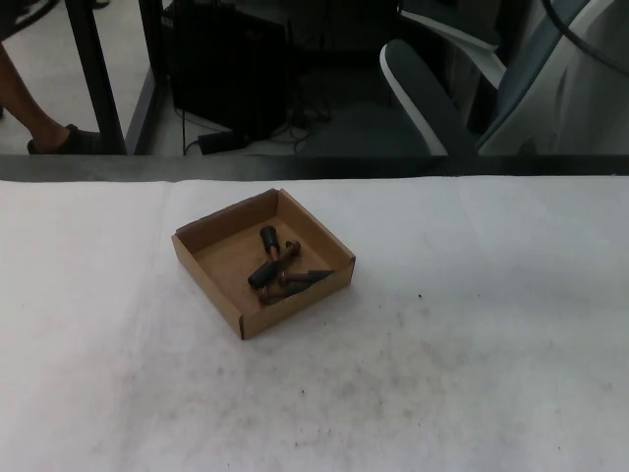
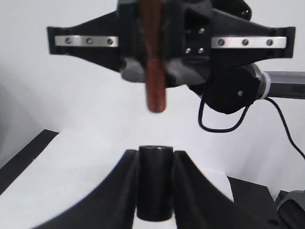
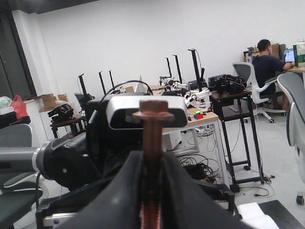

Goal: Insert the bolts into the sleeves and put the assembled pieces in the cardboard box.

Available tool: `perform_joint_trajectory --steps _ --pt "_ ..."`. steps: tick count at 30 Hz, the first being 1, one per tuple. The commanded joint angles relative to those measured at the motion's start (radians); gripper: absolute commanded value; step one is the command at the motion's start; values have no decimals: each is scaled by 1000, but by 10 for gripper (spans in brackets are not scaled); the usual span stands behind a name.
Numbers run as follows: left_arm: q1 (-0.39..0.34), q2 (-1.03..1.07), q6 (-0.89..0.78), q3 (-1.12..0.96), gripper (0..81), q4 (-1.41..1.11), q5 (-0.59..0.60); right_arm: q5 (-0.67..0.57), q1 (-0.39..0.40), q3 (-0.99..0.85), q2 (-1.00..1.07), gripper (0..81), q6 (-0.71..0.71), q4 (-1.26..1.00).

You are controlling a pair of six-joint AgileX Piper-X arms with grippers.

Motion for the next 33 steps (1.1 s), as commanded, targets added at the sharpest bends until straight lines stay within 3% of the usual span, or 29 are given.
perform_joint_trajectory --steps 1,14,21,33 --pt "10 -5 1 -9 4 -8 1 -11 -3 -14 -9 2 -9 15" --pt "12 -5 1 -9 4 -8 1 -30 -1 -6 -4 2 -16 46" --pt "12 -5 1 -9 4 -8 1 -38 10 -7 -4 2 -125 152" --pt "12 -5 1 -9 4 -8 1 -30 21 -7 26 2 -139 148"
